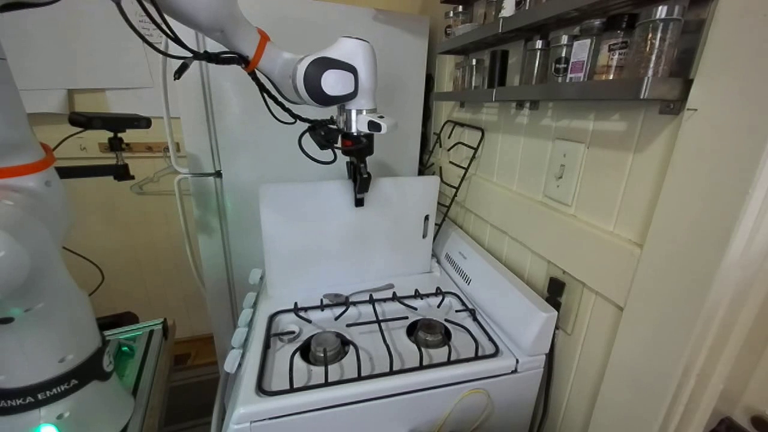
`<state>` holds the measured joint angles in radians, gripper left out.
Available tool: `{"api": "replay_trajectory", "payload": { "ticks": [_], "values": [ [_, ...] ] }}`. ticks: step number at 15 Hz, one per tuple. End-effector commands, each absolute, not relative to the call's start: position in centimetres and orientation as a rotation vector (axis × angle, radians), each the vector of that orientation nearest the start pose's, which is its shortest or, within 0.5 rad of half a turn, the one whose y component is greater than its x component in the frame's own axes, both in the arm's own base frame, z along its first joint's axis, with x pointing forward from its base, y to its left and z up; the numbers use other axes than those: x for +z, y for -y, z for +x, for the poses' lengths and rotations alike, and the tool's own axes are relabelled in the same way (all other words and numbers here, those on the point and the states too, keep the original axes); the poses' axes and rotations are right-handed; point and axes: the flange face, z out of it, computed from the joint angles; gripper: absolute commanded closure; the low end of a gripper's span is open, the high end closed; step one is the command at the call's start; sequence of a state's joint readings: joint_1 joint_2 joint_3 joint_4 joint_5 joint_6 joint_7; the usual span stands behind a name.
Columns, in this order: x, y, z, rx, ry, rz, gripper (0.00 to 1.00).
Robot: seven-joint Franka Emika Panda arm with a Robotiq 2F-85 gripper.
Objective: Move the chopping board to the left
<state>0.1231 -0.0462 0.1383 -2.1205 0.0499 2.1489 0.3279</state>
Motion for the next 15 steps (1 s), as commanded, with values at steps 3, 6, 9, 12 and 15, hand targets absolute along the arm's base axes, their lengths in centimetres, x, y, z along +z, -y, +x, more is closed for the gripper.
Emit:
{"api": "replay_trajectory", "payload": {
  "ticks": [3,6,9,12,15],
  "values": [
    [44.0,-14.2,52.1,-0.092,-0.142,-3.081,0.84],
    [44.0,-14.2,52.1,-0.092,-0.142,-3.081,0.84],
    [47.1,-8.7,50.4,-0.163,-0.393,-3.107,0.96],
    [50.3,-6.3,48.9,-0.235,-0.532,-3.166,0.96],
    [54.3,-7.6,48.2,-0.322,-0.55,-3.197,0.96]
  ]
}}
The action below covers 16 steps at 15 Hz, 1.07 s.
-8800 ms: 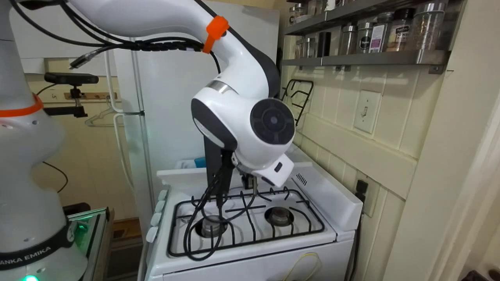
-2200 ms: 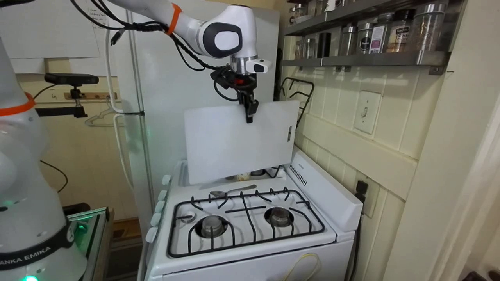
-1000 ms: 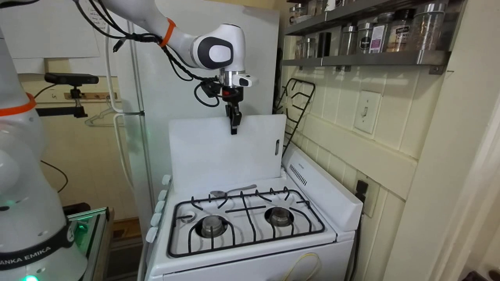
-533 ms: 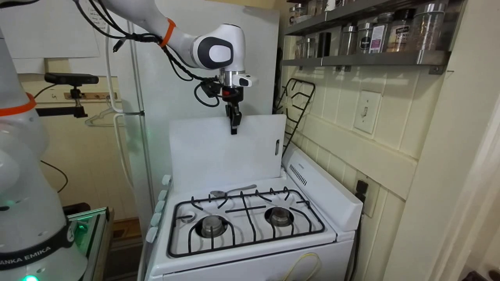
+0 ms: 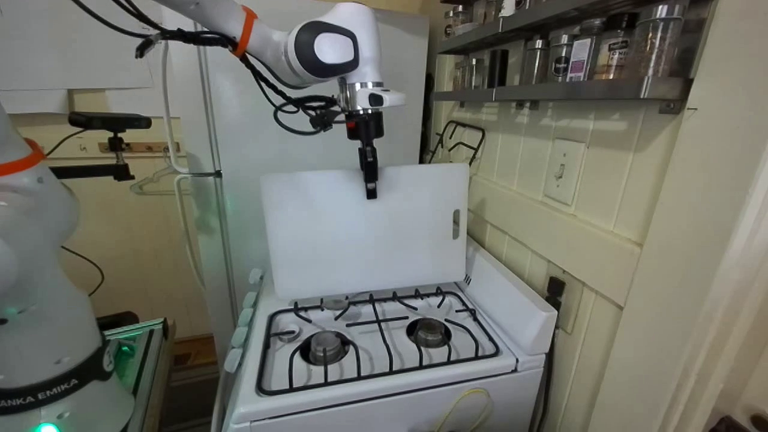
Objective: Move the chopping board to the left
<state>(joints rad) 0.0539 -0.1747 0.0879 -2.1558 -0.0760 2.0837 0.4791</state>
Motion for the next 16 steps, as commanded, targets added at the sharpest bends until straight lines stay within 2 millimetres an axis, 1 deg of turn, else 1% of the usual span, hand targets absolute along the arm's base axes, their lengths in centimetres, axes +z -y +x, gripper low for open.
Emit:
{"api": "replay_trajectory", "payload": {
  "ticks": [1,2,4,5,7,10,11,14,16],
  "values": [
    [55.5,-8.4,48.5,-0.34,-0.534,-3.213,0.96],
    [56.1,-9.1,48.4,-0.35,-0.52,-3.221,0.96],
    [57.4,-11.4,49.1,-0.365,-0.454,-3.229,0.96],
    [57.9,-12.9,49.2,-0.373,-0.426,-3.226,0.96],
    [59.5,-15.9,48.3,-0.426,-0.361,-3.222,0.96],
    [61.3,-19.9,47.5,-0.475,-0.28,-3.218,0.96],
    [62.1,-21.2,46.9,-0.503,-0.258,-3.22,0.96],
    [63.9,-24.2,46.0,-0.573,-0.206,-3.214,0.96],
    [64.4,-25.8,45.8,-0.611,-0.17,-3.19,0.96]
  ]
}}
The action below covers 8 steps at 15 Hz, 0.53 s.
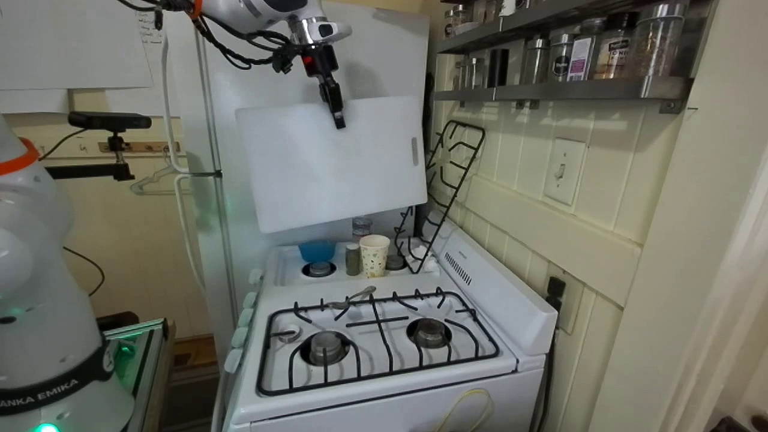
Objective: Move the chopping board to the left
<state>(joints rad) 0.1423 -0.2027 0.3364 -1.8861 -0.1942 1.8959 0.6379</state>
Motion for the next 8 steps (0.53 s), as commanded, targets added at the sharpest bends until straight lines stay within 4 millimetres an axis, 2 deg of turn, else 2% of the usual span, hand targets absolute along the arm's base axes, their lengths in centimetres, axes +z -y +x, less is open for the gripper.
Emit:
{"api": "replay_trajectory", "payload": {
  "ticks": [1,8],
  "values": [
    [64.2,-26.6,46.1,-0.623,-0.148,-3.182,0.96],
    [64.9,-30.1,48.2,-0.755,-0.047,-3.141,0.96]
  ]
}}
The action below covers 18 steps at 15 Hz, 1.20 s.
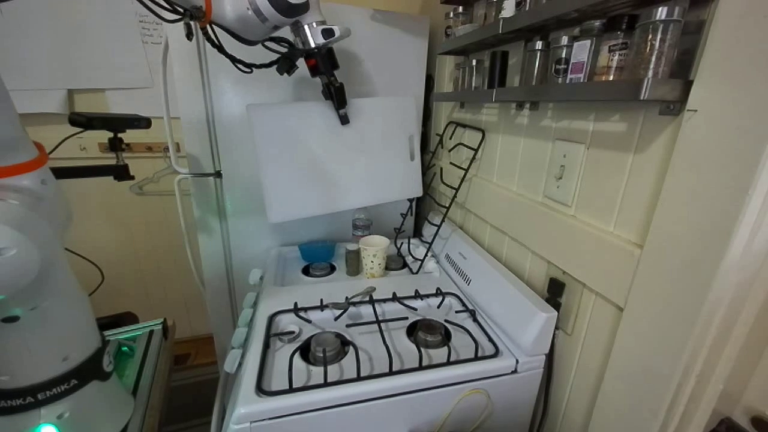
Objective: Move the chopping board to the left
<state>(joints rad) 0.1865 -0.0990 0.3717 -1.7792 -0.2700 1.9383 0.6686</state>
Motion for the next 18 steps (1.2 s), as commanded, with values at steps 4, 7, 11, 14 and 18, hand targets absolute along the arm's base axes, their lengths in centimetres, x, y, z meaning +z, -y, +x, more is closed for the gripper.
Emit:
{"api": "replay_trajectory", "payload": {
  "ticks": [4,7,11,14,18],
  "values": [
    [65.9,-32.2,48.2,-0.792,0.037,-3.132,0.96],
    [66.1,-33.6,48.0,-0.793,0.075,-3.082,0.96],
    [66.2,-34.5,48.2,-0.813,0.057,-3.017,0.96],
    [62.9,-34.5,48.5,-0.725,0.079,-3.086,0.84],
    [60.3,-34.6,49.4,-0.66,0.084,-3.12,0.96]
  ]
}}
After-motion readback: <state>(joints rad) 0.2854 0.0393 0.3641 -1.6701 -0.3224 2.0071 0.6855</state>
